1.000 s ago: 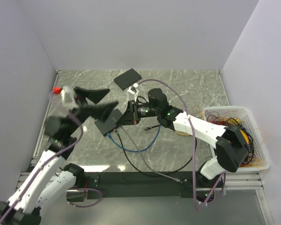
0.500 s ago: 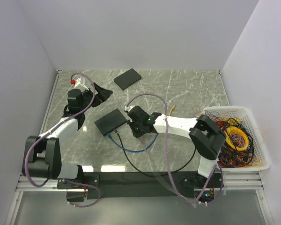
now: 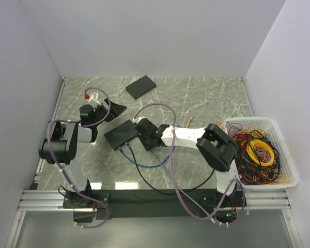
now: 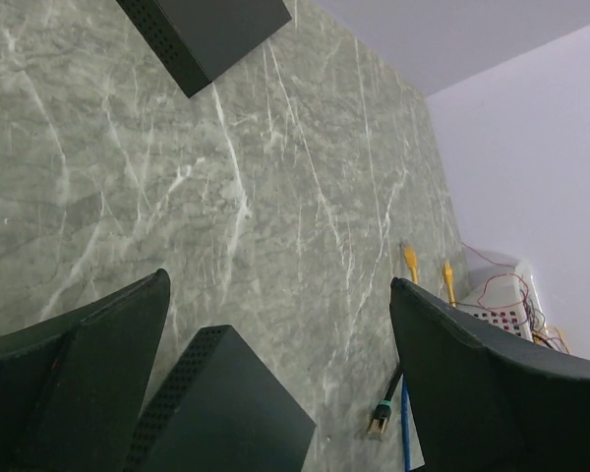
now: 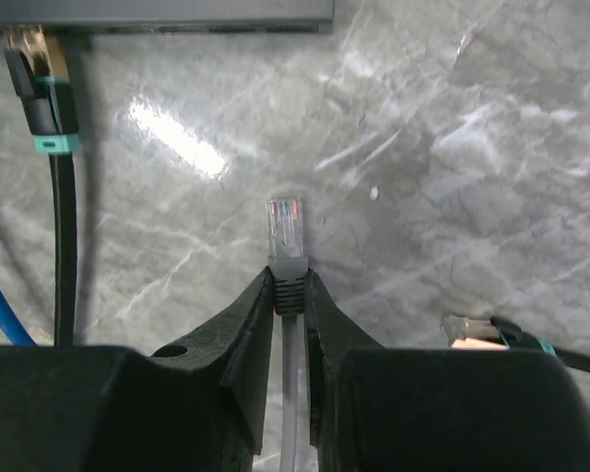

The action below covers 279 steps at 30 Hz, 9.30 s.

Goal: Insert the plug into the switch port

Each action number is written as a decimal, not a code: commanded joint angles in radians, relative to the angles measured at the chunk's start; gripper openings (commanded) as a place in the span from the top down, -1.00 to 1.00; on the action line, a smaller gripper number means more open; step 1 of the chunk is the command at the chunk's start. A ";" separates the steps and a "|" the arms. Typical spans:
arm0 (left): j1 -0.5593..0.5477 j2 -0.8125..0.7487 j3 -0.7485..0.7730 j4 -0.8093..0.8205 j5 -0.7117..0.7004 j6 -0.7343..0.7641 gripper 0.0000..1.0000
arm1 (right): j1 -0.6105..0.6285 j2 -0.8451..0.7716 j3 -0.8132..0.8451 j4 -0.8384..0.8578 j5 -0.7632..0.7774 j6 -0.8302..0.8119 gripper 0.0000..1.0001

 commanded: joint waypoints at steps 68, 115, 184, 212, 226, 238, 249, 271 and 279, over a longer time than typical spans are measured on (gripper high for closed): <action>-0.092 0.294 -0.017 0.392 0.207 0.080 -0.82 | 0.021 0.215 0.466 -0.142 0.181 0.068 1.00; -0.096 0.379 0.085 0.200 0.245 0.059 -0.48 | 0.021 0.077 0.258 0.277 0.105 -0.041 1.00; -0.161 0.460 0.194 -0.061 0.327 0.089 -0.18 | -0.097 0.609 1.086 0.219 -0.058 -0.064 1.00; -0.067 0.385 0.207 -0.097 0.181 0.034 -0.72 | -0.131 0.268 0.482 0.527 -0.171 -0.053 -0.22; -0.079 0.229 0.488 -0.556 -0.116 0.172 -0.90 | -0.148 -0.110 0.134 0.501 0.036 -0.005 -0.46; -0.291 -0.121 0.430 -0.886 -0.489 0.313 -0.69 | -0.151 -0.424 -0.173 0.526 0.050 0.134 -0.45; -0.455 -0.189 0.387 -1.094 -0.686 0.255 -0.20 | -0.159 -0.546 -0.276 0.498 0.082 0.159 -0.45; -0.527 -0.026 0.442 -1.193 -0.827 0.227 -0.08 | -0.251 -0.586 -0.336 0.524 -0.019 0.219 -0.45; -0.526 0.023 0.470 -1.177 -0.845 0.230 -0.07 | -0.252 -0.575 -0.338 0.532 -0.034 0.226 -0.46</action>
